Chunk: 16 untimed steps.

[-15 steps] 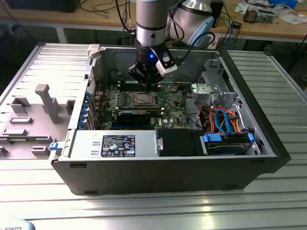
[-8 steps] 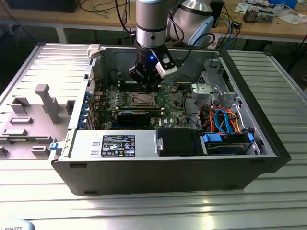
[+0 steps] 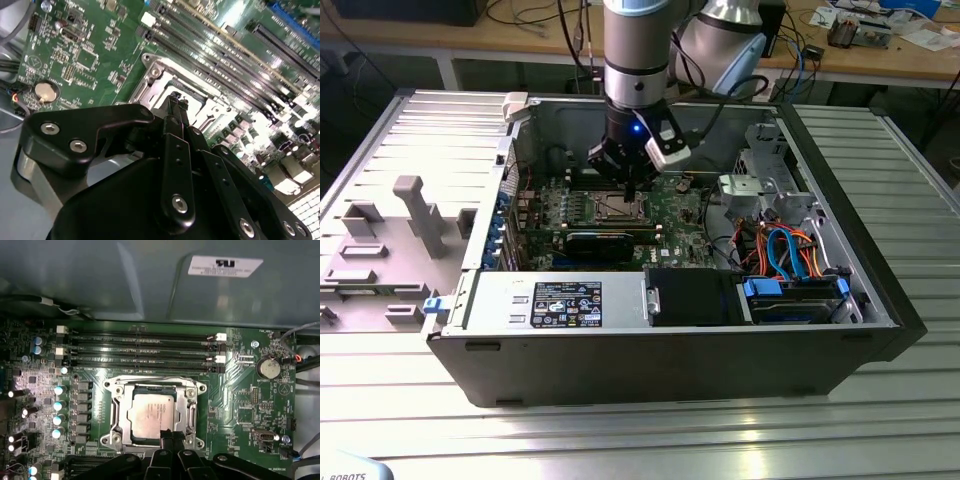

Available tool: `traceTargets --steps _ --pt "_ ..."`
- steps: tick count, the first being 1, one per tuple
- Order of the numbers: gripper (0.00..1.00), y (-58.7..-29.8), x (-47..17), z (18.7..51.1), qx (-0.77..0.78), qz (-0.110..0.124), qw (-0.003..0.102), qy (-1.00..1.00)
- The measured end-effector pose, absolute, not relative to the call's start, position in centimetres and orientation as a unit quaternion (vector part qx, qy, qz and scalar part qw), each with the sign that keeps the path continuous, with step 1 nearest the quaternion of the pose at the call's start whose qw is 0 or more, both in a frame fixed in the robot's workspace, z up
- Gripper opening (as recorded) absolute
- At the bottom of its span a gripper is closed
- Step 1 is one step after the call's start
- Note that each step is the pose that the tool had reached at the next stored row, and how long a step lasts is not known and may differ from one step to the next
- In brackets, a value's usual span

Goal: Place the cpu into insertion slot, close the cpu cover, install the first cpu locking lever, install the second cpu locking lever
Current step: 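Install the second cpu locking lever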

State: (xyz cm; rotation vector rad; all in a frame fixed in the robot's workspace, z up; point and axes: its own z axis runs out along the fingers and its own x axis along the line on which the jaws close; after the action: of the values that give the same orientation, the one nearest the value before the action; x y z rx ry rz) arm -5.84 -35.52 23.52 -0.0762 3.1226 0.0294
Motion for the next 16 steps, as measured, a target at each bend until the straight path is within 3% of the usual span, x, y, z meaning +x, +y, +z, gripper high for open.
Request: traceTargets --steps 12,16 --pt "0.11 -38.0 -6.1 23.1 -0.024 0.011 0.009 1.000" --pt "0.11 -38.3 -7.5 23.1 -0.024 0.026 0.009 0.999"
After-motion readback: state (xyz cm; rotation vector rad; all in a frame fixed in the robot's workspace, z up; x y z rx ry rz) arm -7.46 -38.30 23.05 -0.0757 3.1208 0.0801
